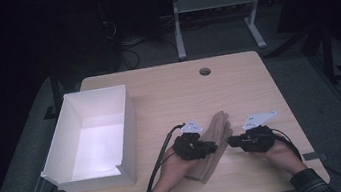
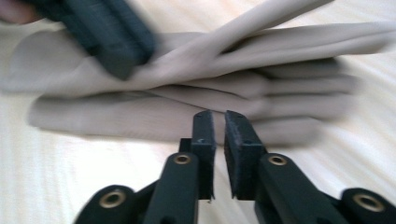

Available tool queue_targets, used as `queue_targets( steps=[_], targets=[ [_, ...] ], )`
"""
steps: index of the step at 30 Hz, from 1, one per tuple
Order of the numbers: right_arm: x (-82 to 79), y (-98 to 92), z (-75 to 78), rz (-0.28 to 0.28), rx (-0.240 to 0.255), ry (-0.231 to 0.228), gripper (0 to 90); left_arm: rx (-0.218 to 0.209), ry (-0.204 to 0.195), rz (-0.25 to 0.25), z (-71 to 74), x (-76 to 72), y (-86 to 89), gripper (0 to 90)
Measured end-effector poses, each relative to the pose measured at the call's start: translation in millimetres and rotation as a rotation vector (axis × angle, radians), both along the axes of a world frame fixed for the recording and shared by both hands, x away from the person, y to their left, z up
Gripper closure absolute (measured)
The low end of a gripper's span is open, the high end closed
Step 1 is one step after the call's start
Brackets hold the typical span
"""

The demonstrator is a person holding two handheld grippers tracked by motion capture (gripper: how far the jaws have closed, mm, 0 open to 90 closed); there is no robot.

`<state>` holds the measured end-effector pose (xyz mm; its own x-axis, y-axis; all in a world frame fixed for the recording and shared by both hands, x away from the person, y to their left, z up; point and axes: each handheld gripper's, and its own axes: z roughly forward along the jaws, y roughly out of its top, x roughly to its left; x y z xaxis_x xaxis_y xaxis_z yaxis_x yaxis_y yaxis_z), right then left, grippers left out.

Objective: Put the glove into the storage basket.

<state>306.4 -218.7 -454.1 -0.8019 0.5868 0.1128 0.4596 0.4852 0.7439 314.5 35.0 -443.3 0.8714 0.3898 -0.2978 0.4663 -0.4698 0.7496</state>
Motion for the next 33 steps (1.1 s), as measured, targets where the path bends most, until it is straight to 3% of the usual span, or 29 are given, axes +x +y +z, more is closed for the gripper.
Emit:
queue_targets(
  steps=[2, 3, 4, 5, 14, 18, 24, 27, 28, 33],
  targets=[
    [3.5, -14.4, -0.9, -0.065, -0.001, -0.016, 70.6, 0.013, 0.006, -0.013, -2.7, -3.2, -4.9, 82.4],
    [3.5, -14.4, -0.9, -0.065, -0.001, -0.016, 70.6, 0.013, 0.006, -0.013, -2.7, -3.2, -4.9, 83.7],
    [5.2, -18.8, -2.2, -0.107, -0.013, -0.028, 62.3, 0.017, 0.005, -0.019, -3.6, -3.5, -5.7, 84.5],
    [6.3, -20.4, -3.2, -0.127, -0.016, -0.033, 59.8, 0.020, 0.008, -0.024, -5.0, -4.1, -7.0, 85.2],
    [12.7, -19.4, -12.3, -0.227, -0.077, -0.043, 37.5, 0.082, 0.027, -0.044, -20.2, -7.5, -16.4, 85.7],
    [15.1, -22.3, -13.3, -0.264, -0.080, -0.053, 30.6, 0.084, 0.025, -0.045, -18.9, -9.6, -17.0, 83.2],
    [17.3, -29.9, -14.9, -0.308, -0.109, -0.058, 28.2, 0.058, 0.028, -0.059, -14.4, -14.9, -13.4, 80.0],
    [17.9, -30.7, -16.6, -0.322, -0.121, -0.055, 28.2, 0.083, 0.024, -0.077, -16.7, -18.7, -12.0, 87.6],
    [18.5, -32.1, -18.4, -0.318, -0.149, -0.073, 28.1, 0.101, 0.026, -0.087, -18.6, -20.1, -11.3, 89.4],
    [18.5, -31.6, -20.3, -0.325, -0.163, -0.084, 27.1, 0.123, 0.019, -0.081, -18.1, -21.1, -7.1, 89.6]
  ],
)
